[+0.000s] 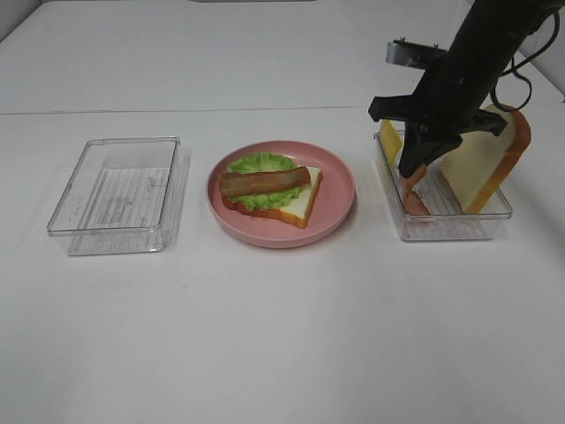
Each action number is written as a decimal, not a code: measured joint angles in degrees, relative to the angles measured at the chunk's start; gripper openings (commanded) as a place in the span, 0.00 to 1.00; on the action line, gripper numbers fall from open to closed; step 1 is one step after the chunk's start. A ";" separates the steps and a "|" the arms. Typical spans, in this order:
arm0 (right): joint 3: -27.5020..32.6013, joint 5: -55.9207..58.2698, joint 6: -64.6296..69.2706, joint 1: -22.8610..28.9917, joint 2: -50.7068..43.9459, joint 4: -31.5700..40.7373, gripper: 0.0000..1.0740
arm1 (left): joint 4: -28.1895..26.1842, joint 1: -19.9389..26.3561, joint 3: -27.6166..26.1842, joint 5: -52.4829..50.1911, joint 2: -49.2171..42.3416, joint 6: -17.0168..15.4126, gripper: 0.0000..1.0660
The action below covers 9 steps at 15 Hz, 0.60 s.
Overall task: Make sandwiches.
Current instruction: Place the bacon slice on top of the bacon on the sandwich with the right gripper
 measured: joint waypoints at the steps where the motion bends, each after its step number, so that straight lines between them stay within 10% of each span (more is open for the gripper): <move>1: 0.00 0.00 0.00 0.00 -2.35 0.57 0.00 | 0.00 0.00 0.00 0.00 0.00 0.00 0.78; 9: -0.17 4.47 -6.07 0.00 -13.41 21.72 0.00 | 0.00 0.00 0.00 -0.06 0.00 0.00 0.78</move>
